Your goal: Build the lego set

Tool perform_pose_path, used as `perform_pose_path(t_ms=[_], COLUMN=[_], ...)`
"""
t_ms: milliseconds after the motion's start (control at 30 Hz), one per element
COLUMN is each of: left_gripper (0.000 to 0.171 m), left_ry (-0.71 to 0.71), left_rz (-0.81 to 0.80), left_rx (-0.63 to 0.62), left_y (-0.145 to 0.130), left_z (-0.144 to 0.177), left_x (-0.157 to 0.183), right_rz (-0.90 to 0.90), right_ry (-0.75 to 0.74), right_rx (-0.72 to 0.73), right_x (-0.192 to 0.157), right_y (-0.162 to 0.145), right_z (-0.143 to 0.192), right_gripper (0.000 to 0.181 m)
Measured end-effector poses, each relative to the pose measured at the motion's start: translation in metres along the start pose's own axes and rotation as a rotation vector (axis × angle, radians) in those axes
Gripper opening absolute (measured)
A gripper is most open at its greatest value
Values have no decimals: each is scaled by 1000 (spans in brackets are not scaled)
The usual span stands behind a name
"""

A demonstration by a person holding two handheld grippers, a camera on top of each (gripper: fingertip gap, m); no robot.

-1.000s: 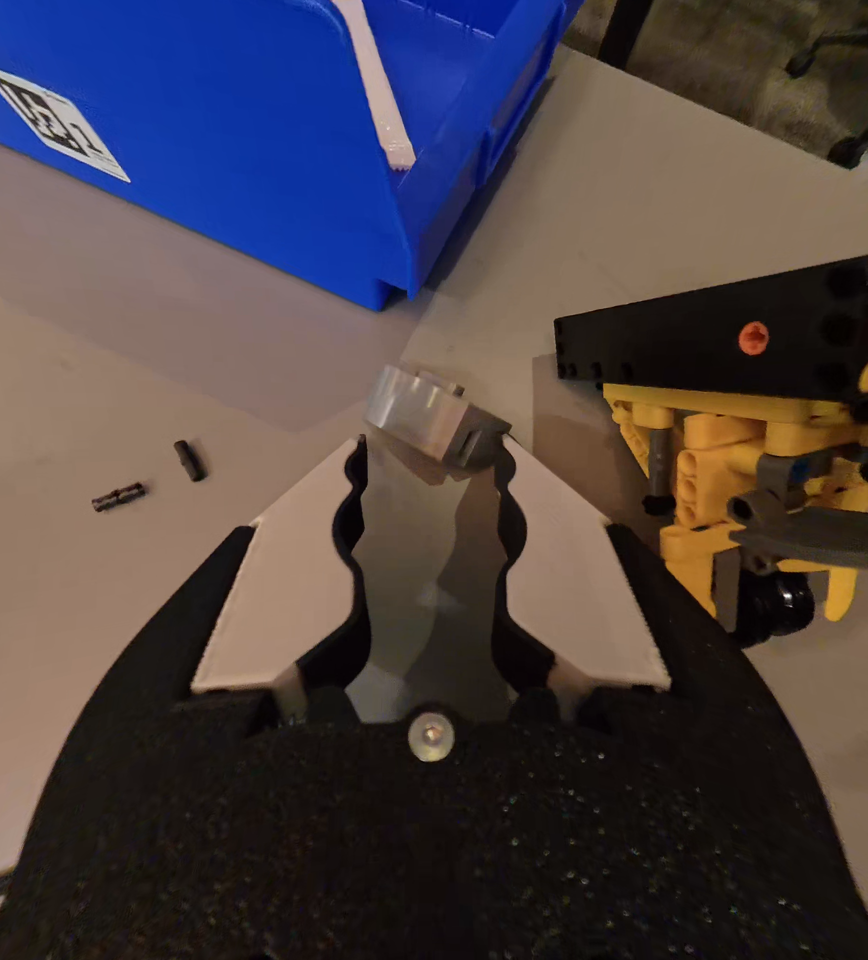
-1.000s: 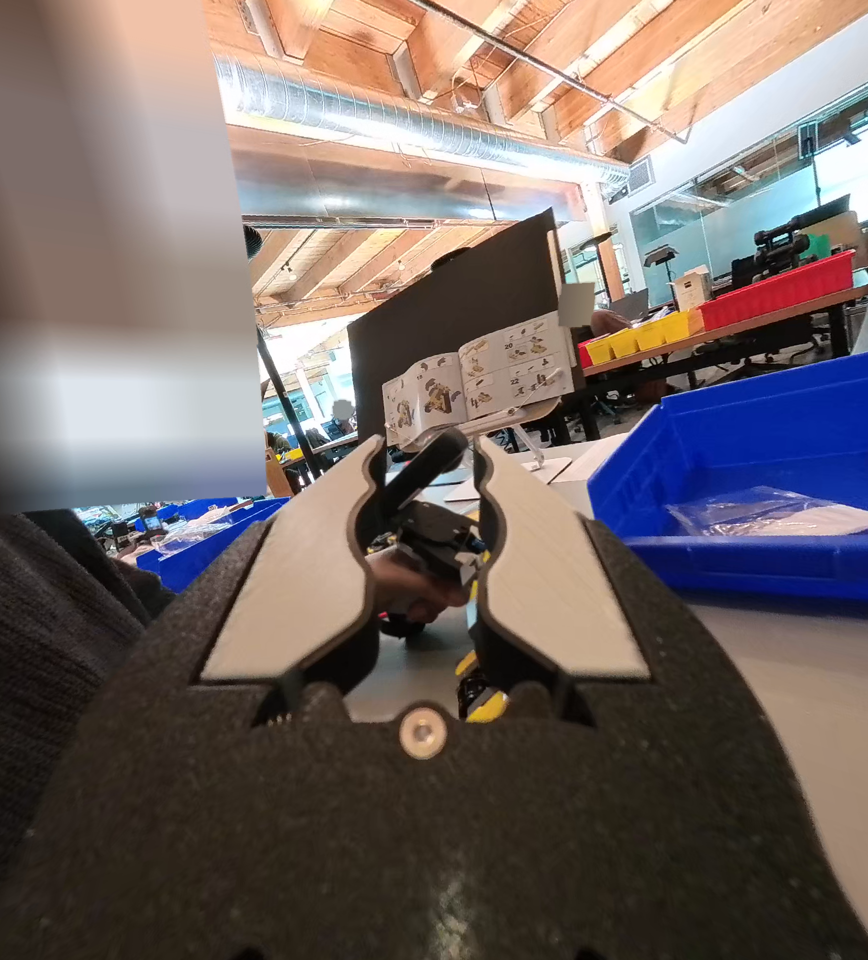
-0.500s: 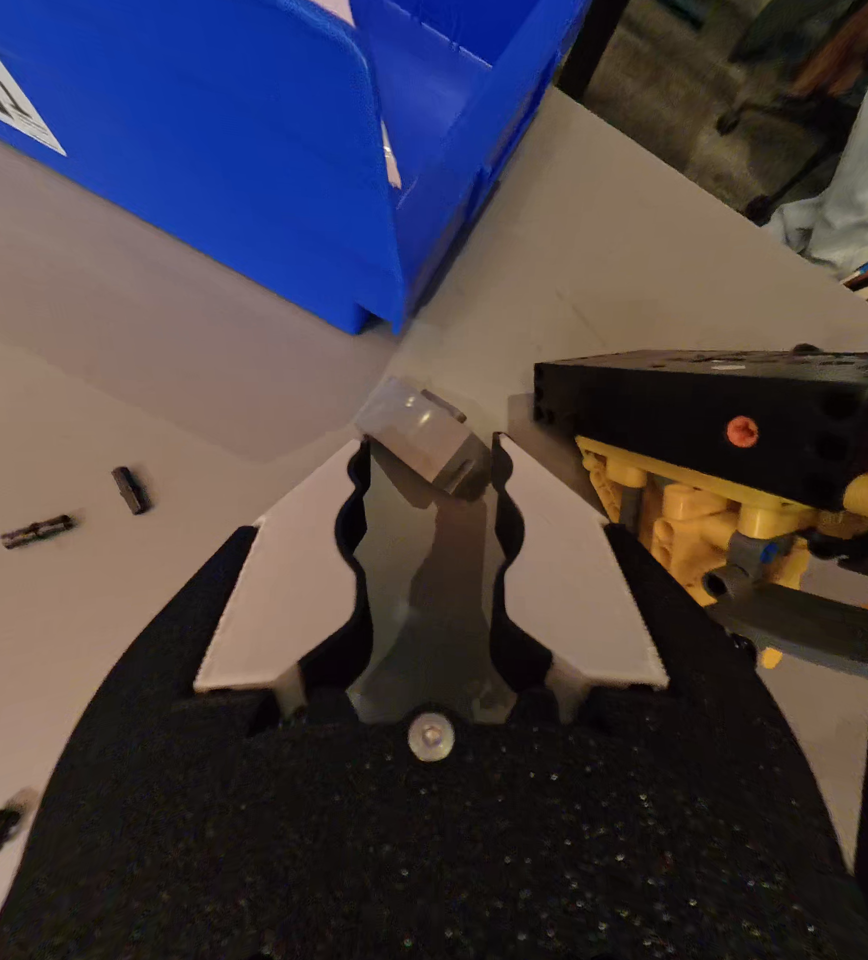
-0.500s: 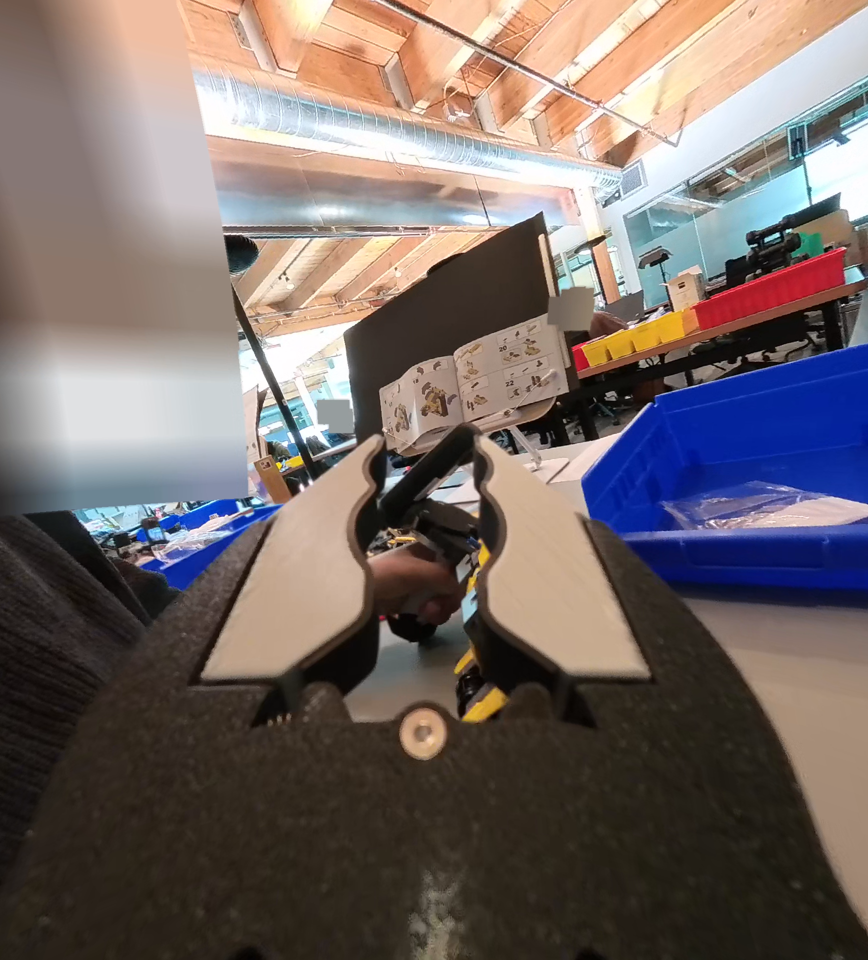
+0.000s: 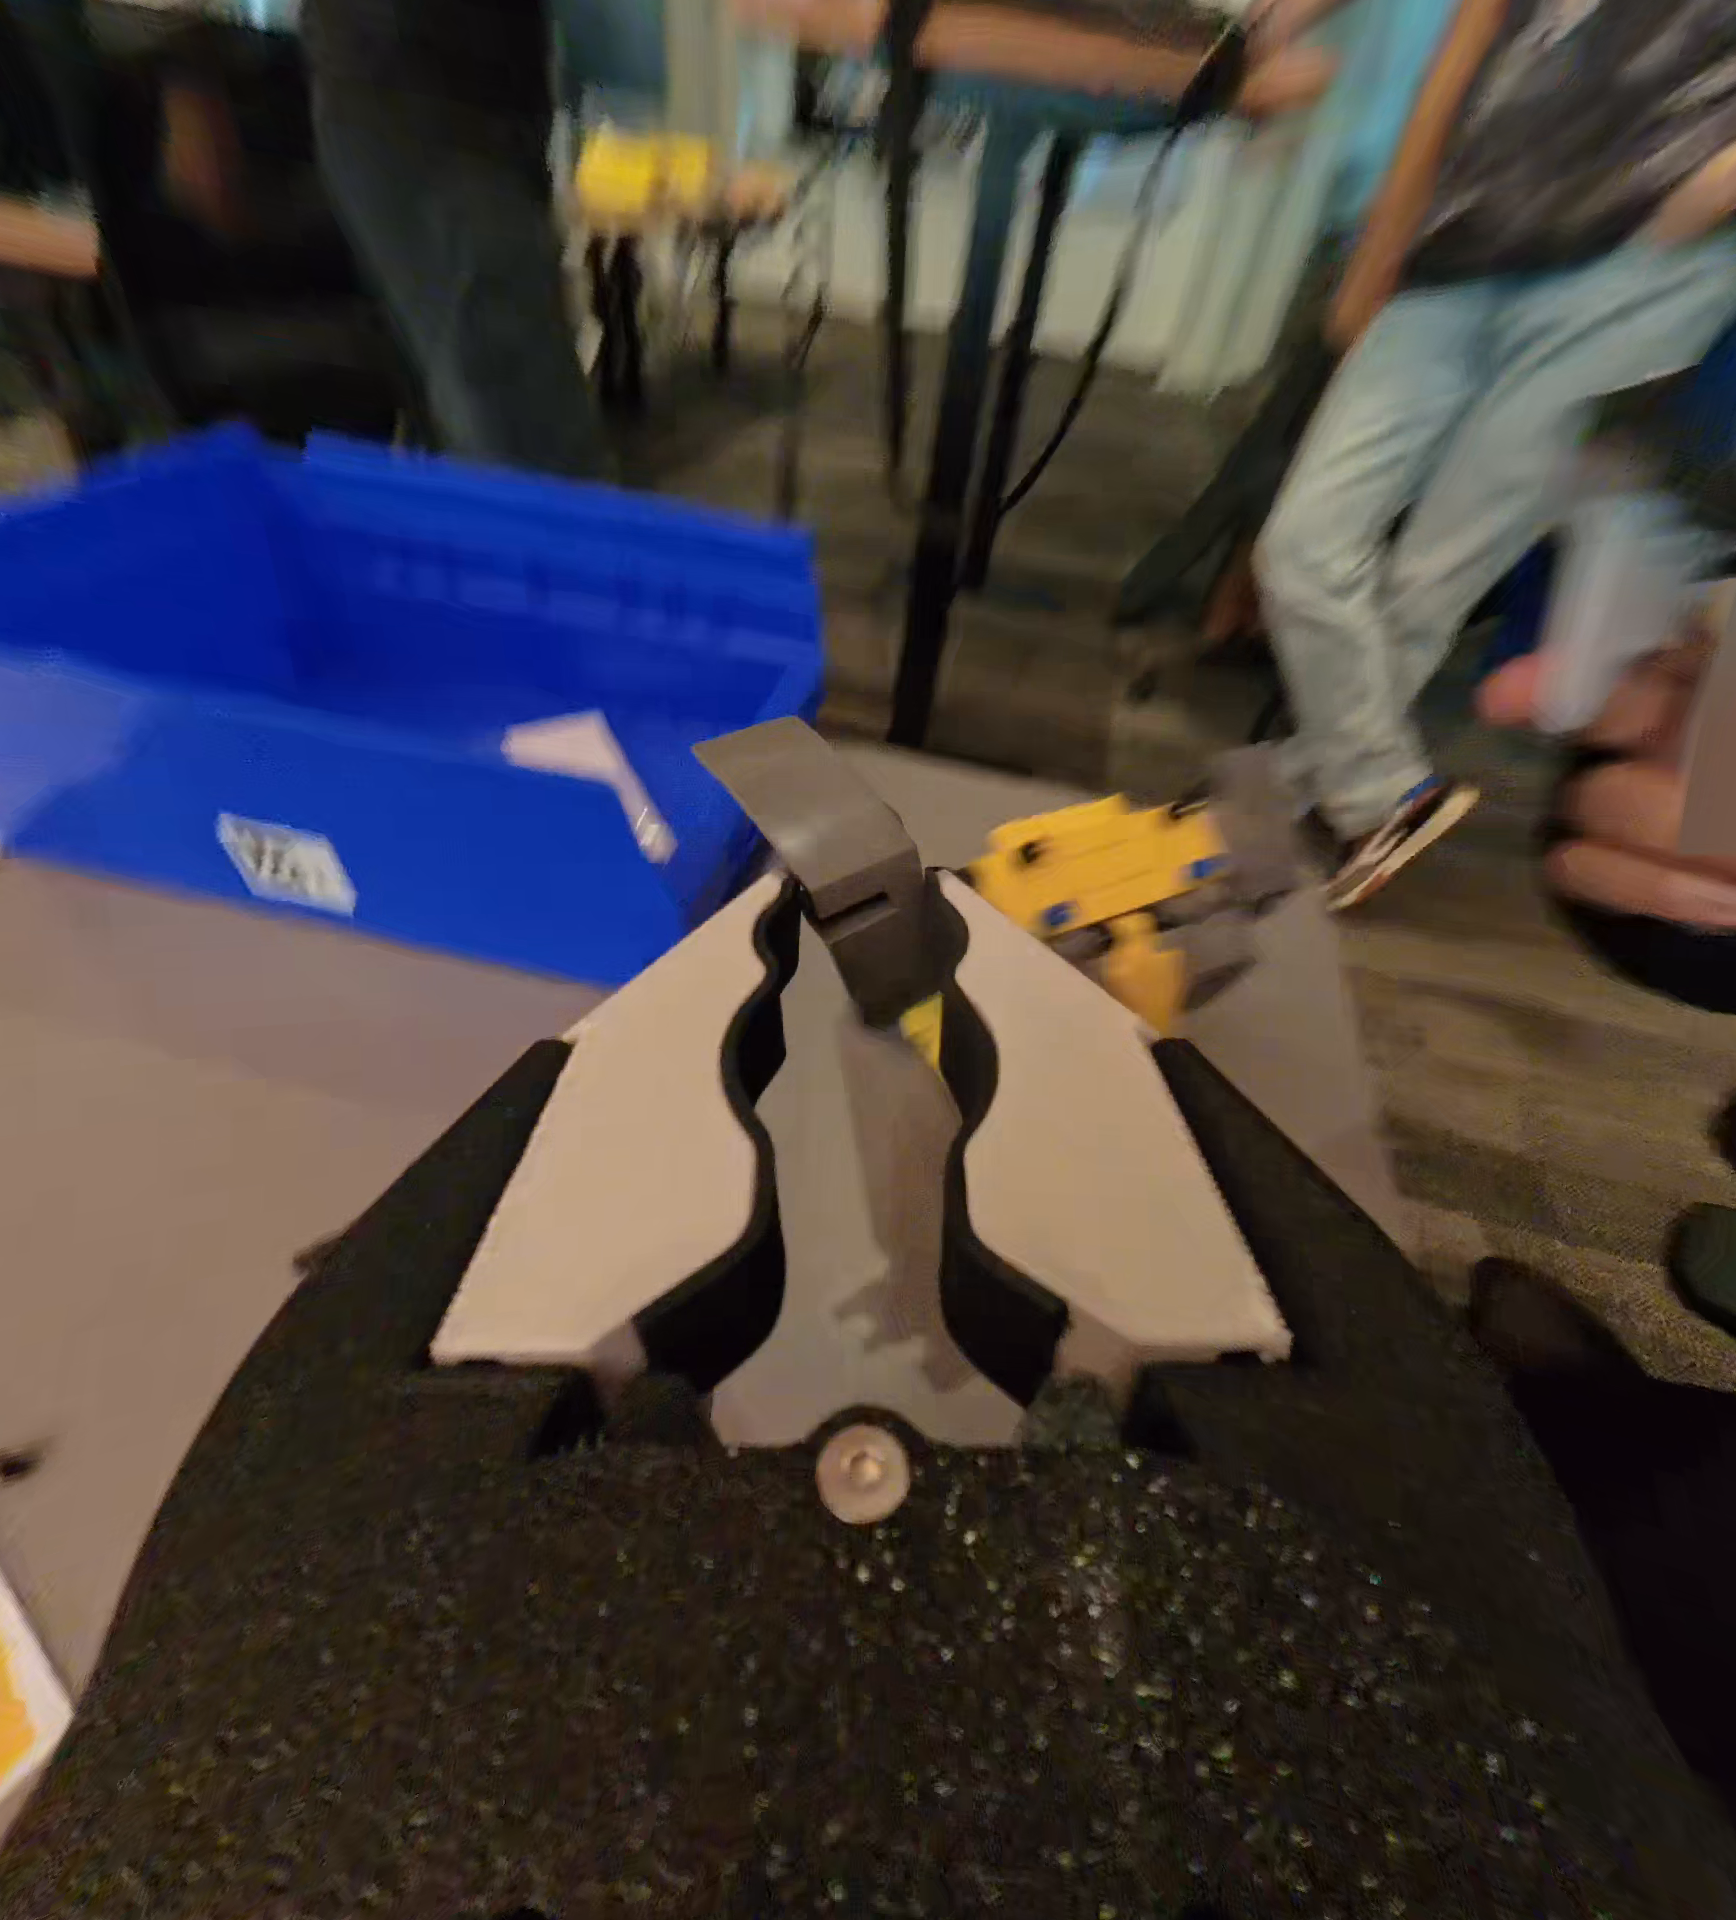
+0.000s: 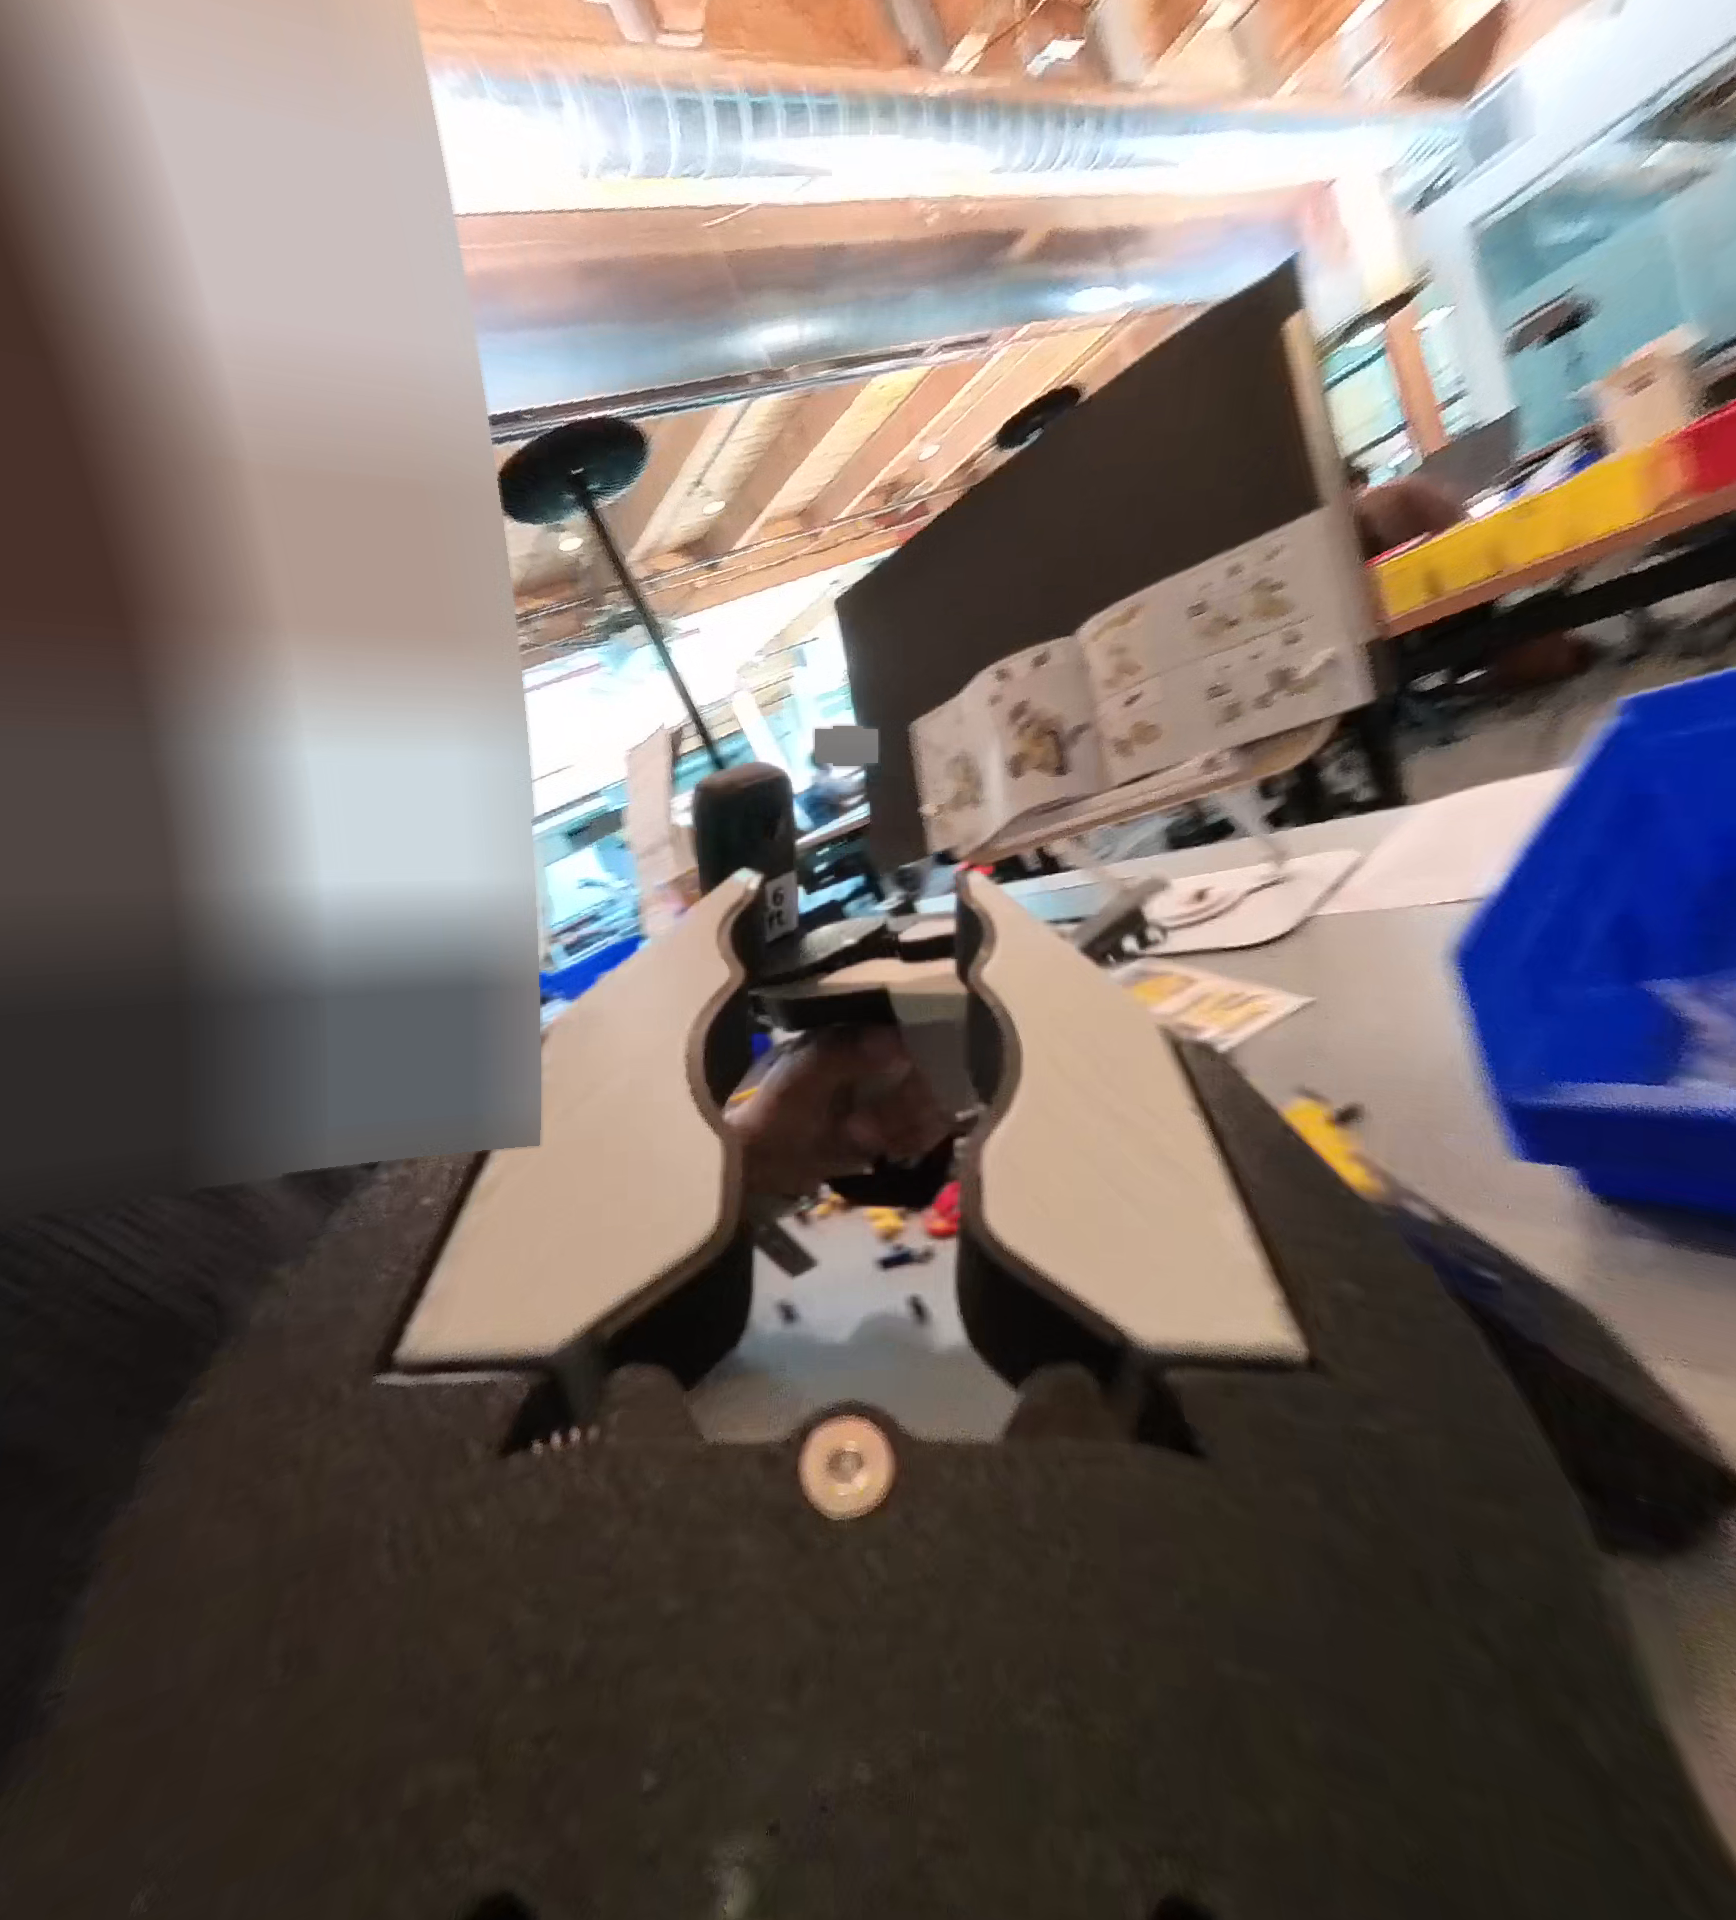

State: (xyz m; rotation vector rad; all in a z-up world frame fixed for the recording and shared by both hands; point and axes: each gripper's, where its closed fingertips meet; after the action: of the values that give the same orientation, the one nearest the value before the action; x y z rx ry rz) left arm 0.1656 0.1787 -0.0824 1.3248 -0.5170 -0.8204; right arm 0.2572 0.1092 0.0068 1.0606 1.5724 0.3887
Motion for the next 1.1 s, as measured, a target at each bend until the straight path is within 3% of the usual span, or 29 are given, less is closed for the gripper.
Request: perform_pose_path(t_ms=[100,133,200,233,267,400,567,667,767,800,867,933,1100], left_gripper=[22,22,22,22,22,23,23,29,70,70,70,68,23], left_ry=[-43,-35,-24,-14,15,83,69,-81,-359,-422,-477,-493,-586], left_rz=[-113,-148,-213,-249,-295,-458,-481,-311,48,150,262,273,234], left_rx=[232,268,297,302,302,243,241,283,336,362,423,424,418], left_y=[43,50,57,58,58,49,42,38,38,41,48,48,45], left_z=[38,46,54,56,58,55,55,57,65,68,73,72,76], left_x=[30,37,49,54,57,65,70,81,94,94,90,92,112], right_rz=[-29,-14,17,20,10,-23,-45,5,95,113,120,132,179], right_ry=[14,-33,-119,-131,-138,-119,-114,-74,-98,-85,-26,23,59], right_rx=[-115,-165,-241,-260,-265,-259,-274,-296,-355,-380,-445,-502,-535], right_x=[-11,-5,8,10,11,8,8,1,4,1,-9,-17,-22], right_y=[-23,-33,-48,-53,-55,-59,-64,-64,-66,-68,-76,-85,-96], right_z=[-30,-39,-53,-58,-63,-68,-64,-59,-50,-48,-46,-45,-46], right_gripper=[39,41,66,70,68,22,15,13,13,13,13,13,13])
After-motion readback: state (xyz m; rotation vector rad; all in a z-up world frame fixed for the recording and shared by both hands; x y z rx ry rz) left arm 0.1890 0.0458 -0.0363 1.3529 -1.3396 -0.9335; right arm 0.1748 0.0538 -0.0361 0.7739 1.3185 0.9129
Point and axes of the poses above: each gripper's, where its closed fingertips meet, z back along the fingers, y out of its top, x = y × z across the jaws, and after that the axes turned 13 degrees about -z, right-handed
